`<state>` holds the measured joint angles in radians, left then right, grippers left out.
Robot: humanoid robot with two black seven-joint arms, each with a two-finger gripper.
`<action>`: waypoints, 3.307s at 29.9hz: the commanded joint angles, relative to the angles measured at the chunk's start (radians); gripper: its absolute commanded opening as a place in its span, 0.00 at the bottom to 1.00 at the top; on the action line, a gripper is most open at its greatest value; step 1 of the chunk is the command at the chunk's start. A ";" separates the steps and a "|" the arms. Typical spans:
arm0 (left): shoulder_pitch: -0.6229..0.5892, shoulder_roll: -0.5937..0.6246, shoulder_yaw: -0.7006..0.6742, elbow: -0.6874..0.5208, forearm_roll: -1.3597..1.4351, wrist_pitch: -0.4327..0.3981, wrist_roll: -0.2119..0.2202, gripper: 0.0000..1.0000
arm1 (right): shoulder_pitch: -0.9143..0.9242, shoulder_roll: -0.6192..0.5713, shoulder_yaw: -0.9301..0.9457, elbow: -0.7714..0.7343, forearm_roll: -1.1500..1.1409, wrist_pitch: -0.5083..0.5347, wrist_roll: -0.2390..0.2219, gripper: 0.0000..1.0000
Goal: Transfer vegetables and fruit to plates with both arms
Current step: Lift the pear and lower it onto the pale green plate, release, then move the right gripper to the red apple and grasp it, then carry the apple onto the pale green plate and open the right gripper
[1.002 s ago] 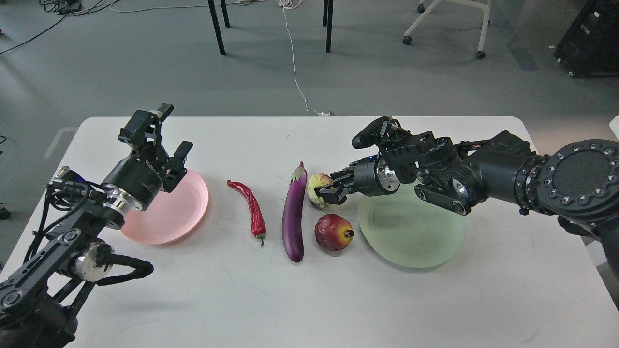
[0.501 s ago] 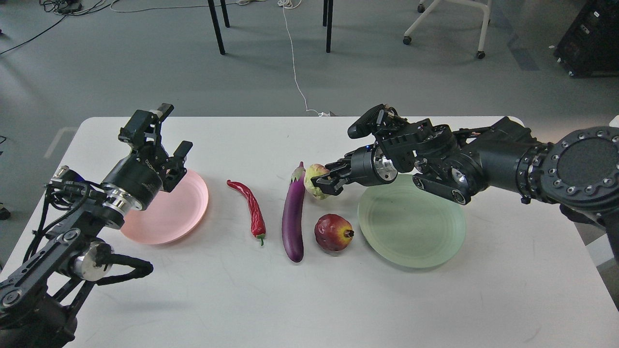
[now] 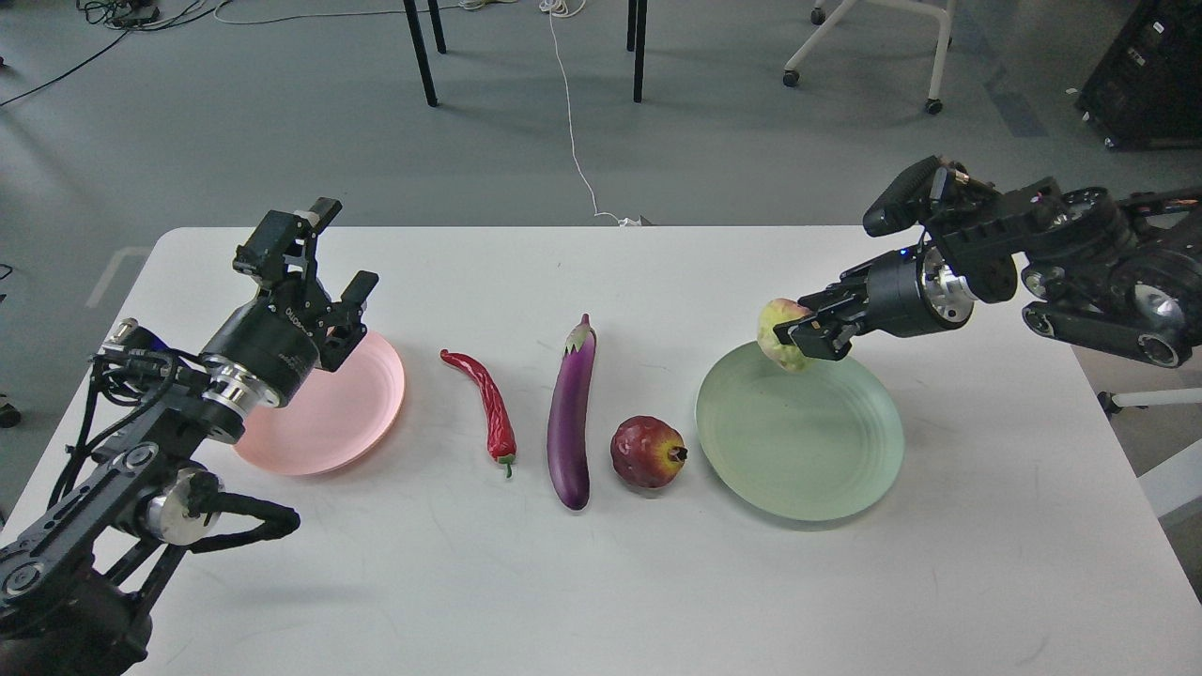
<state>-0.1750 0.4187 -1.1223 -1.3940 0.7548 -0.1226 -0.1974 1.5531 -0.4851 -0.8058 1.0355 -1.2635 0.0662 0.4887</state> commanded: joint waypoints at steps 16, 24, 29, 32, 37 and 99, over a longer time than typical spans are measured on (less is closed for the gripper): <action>0.000 -0.002 0.001 -0.002 0.000 -0.002 0.001 0.99 | 0.008 -0.024 0.019 0.079 -0.005 -0.002 0.000 0.96; 0.000 0.008 0.001 -0.002 0.000 -0.002 0.001 0.99 | 0.094 0.075 0.027 0.196 0.055 0.000 0.000 0.96; 0.002 0.011 0.001 -0.005 0.000 0.000 0.001 0.99 | 0.088 0.172 0.017 0.193 0.082 0.000 0.000 0.96; 0.002 0.014 0.001 -0.005 0.000 0.000 0.001 0.99 | 0.082 0.236 0.011 0.180 0.095 -0.002 0.000 0.96; 0.002 0.015 0.001 -0.005 0.000 0.000 0.001 0.99 | 0.062 0.336 -0.033 0.097 0.108 -0.005 0.000 0.96; -0.014 0.077 0.001 -0.025 0.018 -0.005 -0.013 0.99 | 0.009 -0.154 0.189 0.221 0.275 -0.008 0.000 0.97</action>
<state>-0.1781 0.4898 -1.1199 -1.4191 0.7666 -0.1284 -0.2067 1.6139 -0.5871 -0.7145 1.2537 -1.1459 0.0603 0.4889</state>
